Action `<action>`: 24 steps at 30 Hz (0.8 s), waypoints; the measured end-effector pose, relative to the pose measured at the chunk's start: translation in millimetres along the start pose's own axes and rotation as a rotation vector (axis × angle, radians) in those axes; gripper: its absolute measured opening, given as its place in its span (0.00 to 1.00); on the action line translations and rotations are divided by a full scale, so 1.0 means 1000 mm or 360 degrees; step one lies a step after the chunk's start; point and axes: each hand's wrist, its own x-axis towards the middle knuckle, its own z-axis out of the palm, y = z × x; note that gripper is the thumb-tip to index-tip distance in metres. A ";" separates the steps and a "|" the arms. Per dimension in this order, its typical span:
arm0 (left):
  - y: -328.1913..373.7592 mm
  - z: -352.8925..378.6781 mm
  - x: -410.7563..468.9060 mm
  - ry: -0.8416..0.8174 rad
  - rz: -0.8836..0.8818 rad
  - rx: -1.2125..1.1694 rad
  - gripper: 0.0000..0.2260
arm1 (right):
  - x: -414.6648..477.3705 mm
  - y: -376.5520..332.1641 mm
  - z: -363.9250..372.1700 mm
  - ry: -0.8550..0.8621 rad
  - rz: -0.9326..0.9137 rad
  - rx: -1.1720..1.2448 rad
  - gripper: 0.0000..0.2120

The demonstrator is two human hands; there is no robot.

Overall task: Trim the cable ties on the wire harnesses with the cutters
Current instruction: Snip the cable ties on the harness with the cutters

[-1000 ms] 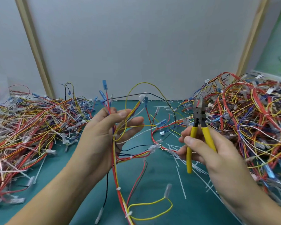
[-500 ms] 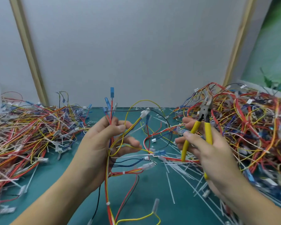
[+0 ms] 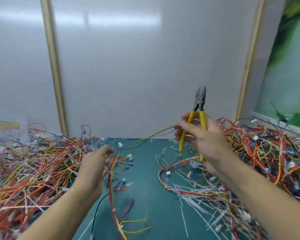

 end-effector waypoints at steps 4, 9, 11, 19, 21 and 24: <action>0.020 -0.004 0.007 0.0322 0.0184 -0.0019 0.19 | -0.002 0.002 0.018 -0.0173 -0.0241 -0.0322 0.08; 0.013 -0.001 0.001 -0.0107 0.0378 0.1237 0.15 | -0.021 0.029 0.017 -0.0277 -0.0150 -0.0322 0.07; -0.002 0.004 -0.004 -0.0211 0.0558 0.1843 0.21 | -0.028 0.039 0.012 -0.0234 -0.0089 -0.0240 0.06; -0.030 0.034 -0.054 -0.0500 0.1592 0.1008 0.08 | -0.051 0.072 0.003 -0.0038 0.0205 0.0059 0.11; -0.047 0.039 -0.056 -0.0716 0.1275 0.0930 0.06 | -0.053 0.074 0.002 -0.0049 0.0237 0.0060 0.11; -0.054 0.037 -0.051 -0.0871 0.0806 0.0605 0.06 | -0.057 0.074 0.003 -0.0086 0.0307 0.0028 0.12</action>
